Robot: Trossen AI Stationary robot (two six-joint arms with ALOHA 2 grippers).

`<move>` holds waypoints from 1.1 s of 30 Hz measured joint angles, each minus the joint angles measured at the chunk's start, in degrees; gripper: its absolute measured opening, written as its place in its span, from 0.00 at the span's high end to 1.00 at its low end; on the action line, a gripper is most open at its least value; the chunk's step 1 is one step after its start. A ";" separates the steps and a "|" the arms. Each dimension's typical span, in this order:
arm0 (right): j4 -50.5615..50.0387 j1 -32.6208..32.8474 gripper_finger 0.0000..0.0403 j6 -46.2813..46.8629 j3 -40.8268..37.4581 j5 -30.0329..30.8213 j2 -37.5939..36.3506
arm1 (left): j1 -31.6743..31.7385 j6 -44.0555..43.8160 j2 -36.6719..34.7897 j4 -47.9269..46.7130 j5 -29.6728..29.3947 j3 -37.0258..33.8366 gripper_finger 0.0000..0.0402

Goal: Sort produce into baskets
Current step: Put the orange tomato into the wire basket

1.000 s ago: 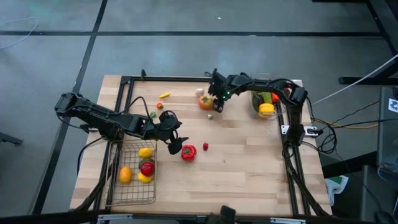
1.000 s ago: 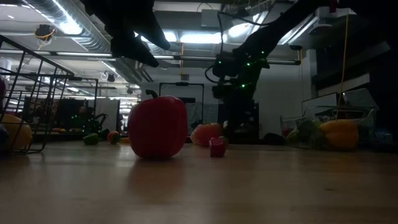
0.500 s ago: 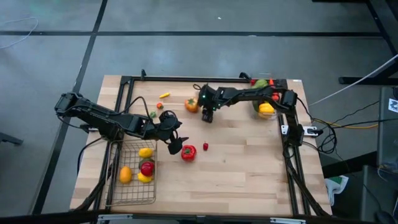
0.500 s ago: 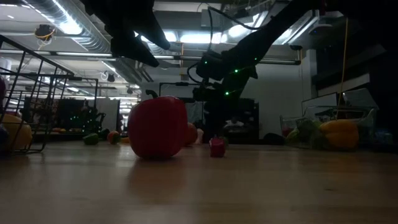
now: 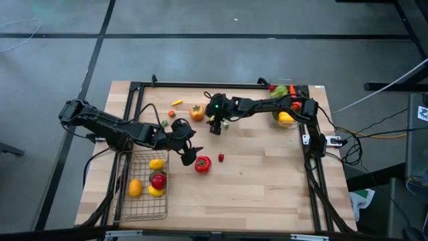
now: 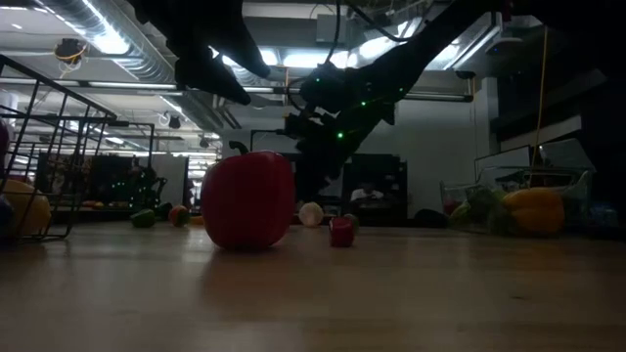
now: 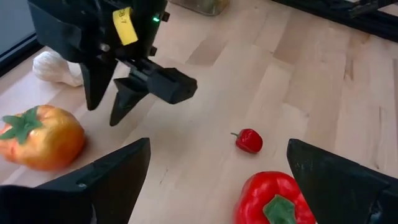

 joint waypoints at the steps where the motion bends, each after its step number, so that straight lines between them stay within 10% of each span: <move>1: -0.30 -0.02 0.57 0.05 0.00 -0.60 -0.03 | 0.23 -0.03 0.00 0.00 -0.03 0.00 0.07; 20: -10.08 -0.09 0.57 3.44 0.56 -0.45 -1.39 | 21.48 -1.90 0.00 4.04 7.56 0.46 0.07; 33: -11.80 -0.09 0.57 3.45 0.76 -0.85 -14.97 | 30.40 -1.91 5.08 2.62 11.54 0.46 0.07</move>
